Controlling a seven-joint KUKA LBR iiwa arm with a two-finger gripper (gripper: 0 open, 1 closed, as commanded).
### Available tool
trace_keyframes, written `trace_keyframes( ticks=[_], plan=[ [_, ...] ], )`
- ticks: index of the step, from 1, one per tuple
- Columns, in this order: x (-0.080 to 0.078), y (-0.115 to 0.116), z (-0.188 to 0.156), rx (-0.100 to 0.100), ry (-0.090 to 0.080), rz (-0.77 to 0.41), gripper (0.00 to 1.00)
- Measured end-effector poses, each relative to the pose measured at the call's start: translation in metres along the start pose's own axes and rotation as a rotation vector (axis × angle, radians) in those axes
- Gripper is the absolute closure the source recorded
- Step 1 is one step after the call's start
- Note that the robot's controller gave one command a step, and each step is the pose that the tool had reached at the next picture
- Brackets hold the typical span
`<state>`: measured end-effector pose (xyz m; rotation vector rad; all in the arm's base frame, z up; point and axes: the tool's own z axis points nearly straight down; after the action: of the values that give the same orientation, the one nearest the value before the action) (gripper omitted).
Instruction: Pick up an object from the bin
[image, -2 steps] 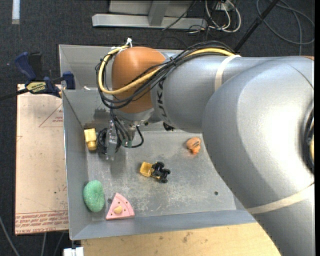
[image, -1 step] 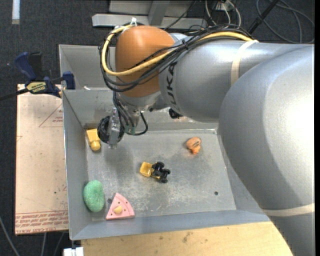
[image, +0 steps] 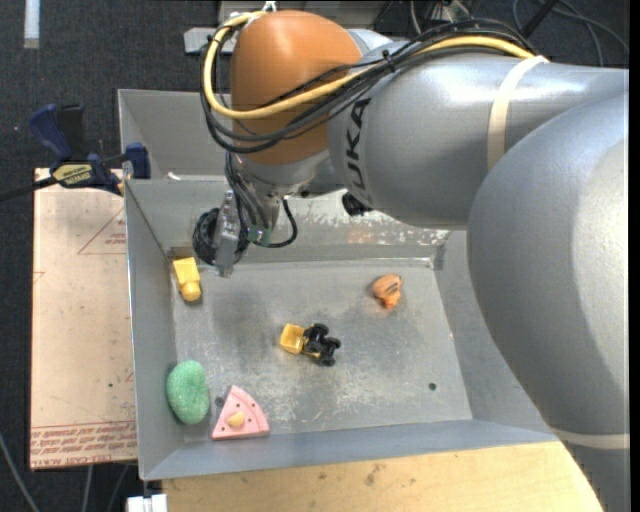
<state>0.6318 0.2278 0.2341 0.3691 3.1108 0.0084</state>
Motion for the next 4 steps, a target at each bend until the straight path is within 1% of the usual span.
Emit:
trace_keyframes(
  ticks=[1, 2, 3, 4],
  plan=[
    [0.001, -0.007, -0.013, 0.011, 0.017, 0.019, 1.0],
    [0.002, -0.002, -0.03, -0.004, -0.006, 0.045, 1.0],
    [0.003, -0.006, 0.044, 0.004, 0.004, 0.048, 1.0],
    [0.005, -0.01, 0.089, 0.009, 0.012, 0.035, 1.0]
  ],
)
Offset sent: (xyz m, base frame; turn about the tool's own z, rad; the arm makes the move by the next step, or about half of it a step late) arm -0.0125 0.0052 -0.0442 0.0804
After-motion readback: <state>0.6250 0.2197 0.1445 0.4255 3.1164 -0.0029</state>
